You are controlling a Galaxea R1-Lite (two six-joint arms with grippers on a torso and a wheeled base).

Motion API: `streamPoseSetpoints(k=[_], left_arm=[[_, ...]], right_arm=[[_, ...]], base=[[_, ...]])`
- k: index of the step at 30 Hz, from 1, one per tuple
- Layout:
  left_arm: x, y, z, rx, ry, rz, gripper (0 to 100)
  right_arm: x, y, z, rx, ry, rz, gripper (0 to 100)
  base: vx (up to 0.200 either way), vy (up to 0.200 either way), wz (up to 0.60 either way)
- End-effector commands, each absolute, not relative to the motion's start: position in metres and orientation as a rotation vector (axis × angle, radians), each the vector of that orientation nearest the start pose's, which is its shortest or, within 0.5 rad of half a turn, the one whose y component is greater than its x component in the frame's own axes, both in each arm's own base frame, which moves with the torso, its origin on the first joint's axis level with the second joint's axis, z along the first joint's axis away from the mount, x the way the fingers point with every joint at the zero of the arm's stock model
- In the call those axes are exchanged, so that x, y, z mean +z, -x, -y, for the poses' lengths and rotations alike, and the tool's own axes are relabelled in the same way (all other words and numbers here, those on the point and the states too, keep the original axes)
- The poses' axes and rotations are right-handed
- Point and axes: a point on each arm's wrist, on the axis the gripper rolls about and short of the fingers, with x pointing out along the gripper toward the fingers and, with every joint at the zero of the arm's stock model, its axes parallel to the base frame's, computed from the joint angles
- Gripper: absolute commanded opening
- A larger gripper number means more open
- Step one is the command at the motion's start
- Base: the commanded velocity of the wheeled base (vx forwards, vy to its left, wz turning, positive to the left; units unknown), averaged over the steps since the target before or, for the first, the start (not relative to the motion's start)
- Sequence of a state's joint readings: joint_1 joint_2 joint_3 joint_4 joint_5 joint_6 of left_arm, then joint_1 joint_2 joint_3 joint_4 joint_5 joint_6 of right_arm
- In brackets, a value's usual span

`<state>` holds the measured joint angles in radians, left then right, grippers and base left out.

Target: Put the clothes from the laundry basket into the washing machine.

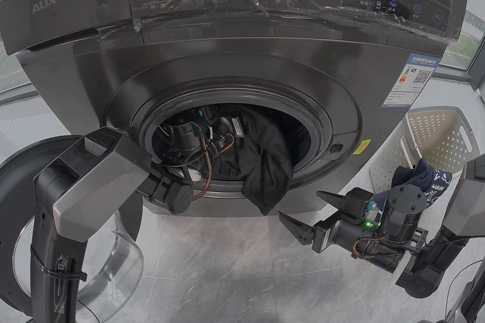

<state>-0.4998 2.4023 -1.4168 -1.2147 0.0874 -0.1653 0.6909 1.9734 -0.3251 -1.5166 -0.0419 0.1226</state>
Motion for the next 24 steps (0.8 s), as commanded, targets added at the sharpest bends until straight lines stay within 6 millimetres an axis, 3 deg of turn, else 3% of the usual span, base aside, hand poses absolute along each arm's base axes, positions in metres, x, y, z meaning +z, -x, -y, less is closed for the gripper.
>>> streamPoseSetpoints(k=[1, 5, 6, 10, 14, 18, 24], left_arm=[[0.111, -0.438, 0.233, -0.394, 0.245, 0.201, 0], [0.111, -0.438, 0.233, -0.376, 0.252, 0.203, 0], [0.111, -0.438, 0.232, -0.375, 0.253, 0.202, 100], [0.106, -0.433, 0.228, -0.366, 0.25, 0.157, 100], [0.106, -0.406, 0.222, -0.4, 0.227, 0.009, 100], [0.108, -0.383, 0.235, -0.512, 0.248, -0.08, 100], [0.086, -0.384, 0.247, -0.532, 0.219, -0.141, 100]], right_arm=[[0.079, -0.217, -0.18, 0.644, -0.066, -0.177, 100], [0.077, -0.219, -0.18, 0.638, -0.065, -0.183, 100], [0.077, -0.219, -0.18, 0.638, -0.065, -0.181, 100], [0.08, -0.22, -0.179, 0.634, -0.068, -0.171, 100], [0.081, -0.22, -0.179, 0.635, -0.069, -0.166, 100], [0.085, -0.219, -0.178, 0.636, -0.073, -0.151, 100], [0.087, -0.22, -0.179, 0.638, -0.074, -0.141, 100]], base=[[0.0, 0.0, 0.0], [0.0, 0.0, 0.0], [0.0, 0.0, 0.0], [0.0, 0.0, 0.0], [0.0, 0.0, 0.0], [0.0, 0.0, 0.0], [0.0, 0.0, 0.0]])
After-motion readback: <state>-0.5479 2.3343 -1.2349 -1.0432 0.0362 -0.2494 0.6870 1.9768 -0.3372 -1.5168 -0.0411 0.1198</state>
